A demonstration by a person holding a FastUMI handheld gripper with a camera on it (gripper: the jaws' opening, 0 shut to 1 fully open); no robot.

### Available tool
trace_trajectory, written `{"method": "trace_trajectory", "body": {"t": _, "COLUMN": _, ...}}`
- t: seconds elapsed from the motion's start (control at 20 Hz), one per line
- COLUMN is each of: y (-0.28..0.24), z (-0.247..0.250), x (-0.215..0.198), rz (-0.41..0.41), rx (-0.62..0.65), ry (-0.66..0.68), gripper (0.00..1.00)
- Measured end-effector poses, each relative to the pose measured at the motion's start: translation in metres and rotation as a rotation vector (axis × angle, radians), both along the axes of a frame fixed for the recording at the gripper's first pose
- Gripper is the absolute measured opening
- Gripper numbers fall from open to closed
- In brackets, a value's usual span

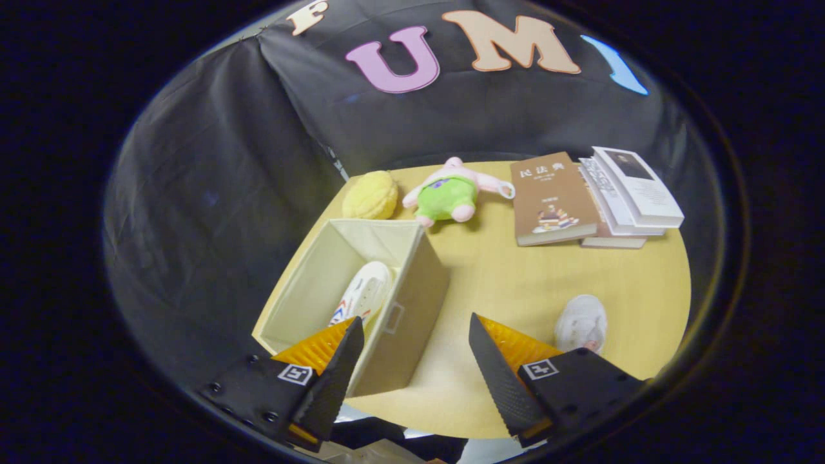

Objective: Open the storage box then place both shoes into the box .Put the left shoe in first, then the right shoe, with the right side of both shoes facing outward in a uniform manner.

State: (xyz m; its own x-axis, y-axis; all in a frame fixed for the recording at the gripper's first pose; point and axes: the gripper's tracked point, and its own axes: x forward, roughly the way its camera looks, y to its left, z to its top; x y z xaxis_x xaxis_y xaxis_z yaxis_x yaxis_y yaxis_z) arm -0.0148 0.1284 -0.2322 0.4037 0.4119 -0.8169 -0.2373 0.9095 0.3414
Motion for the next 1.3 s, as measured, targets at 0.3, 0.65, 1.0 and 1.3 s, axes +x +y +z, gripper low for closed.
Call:
{"method": "trace_trajectory", "body": {"t": 0.3, "y": -0.080, "z": -0.024, "x": -0.001, "rz": -0.052, "rx": -0.110, "ry": 0.013, "gripper": 1.00}}
{"method": "trace_trajectory", "body": {"t": 0.65, "y": -0.159, "z": -0.068, "x": -0.014, "rz": -0.041, "rx": -0.267, "ry": 0.058, "gripper": 1.00}}
{"method": "trace_trajectory", "body": {"t": 1.0, "y": -0.205, "z": -0.113, "x": -0.032, "rz": 0.028, "rx": -0.386, "ry": 0.134, "gripper": 1.00}}
{"method": "trace_trajectory", "body": {"t": 1.3, "y": -0.219, "z": -0.153, "x": -0.045, "rz": 0.105, "rx": -0.448, "ry": 0.202, "gripper": 1.00}}
